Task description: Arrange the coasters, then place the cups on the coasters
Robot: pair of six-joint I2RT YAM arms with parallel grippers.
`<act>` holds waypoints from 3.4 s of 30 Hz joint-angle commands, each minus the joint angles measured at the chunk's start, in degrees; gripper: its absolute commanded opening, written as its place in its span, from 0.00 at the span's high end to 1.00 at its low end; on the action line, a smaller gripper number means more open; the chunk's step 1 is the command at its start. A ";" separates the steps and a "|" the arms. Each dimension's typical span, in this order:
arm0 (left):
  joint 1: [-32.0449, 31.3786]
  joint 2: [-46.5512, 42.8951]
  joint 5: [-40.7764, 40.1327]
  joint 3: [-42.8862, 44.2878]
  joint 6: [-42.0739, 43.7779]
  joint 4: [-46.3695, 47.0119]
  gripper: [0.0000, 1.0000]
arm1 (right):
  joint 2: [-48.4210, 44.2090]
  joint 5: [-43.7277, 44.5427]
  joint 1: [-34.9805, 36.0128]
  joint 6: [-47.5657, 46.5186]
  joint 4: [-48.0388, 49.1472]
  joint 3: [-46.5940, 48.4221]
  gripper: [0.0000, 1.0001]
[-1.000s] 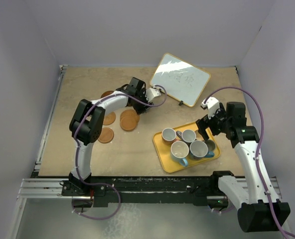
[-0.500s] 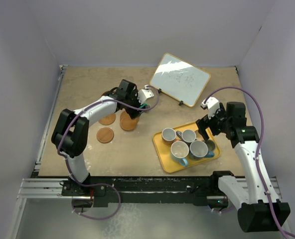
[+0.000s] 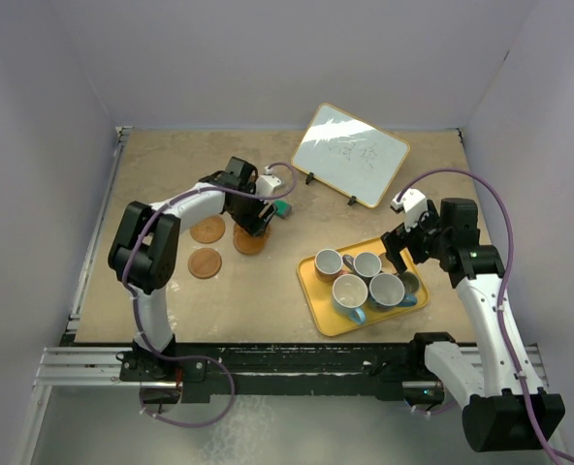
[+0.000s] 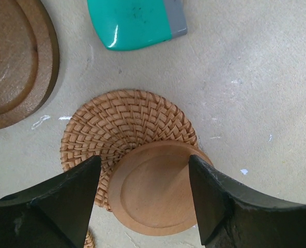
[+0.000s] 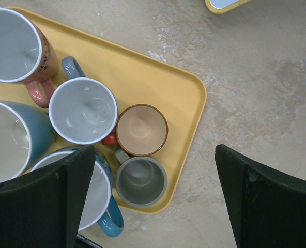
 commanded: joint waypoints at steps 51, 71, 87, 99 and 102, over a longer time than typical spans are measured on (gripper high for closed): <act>0.90 -4.05 10.82 -2.12 4.10 -7.50 0.40 | 0.57 0.82 0.23 -1.14 0.10 -0.25 0.00; -5.31 -3.08 13.87 -0.65 12.90 -11.63 0.41 | 1.20 1.03 0.25 -1.38 -0.09 -0.35 0.00; -8.51 -11.05 19.63 -8.85 31.28 -16.06 0.48 | 2.24 1.02 0.26 -1.59 -0.65 -0.05 0.00; -10.40 -15.64 21.16 -12.51 36.54 -12.42 0.47 | 2.37 0.91 0.24 -1.48 -0.75 0.07 0.00; -10.54 -15.36 22.63 -12.90 38.98 -13.45 0.48 | 2.29 0.82 0.22 -1.54 -0.78 0.03 0.00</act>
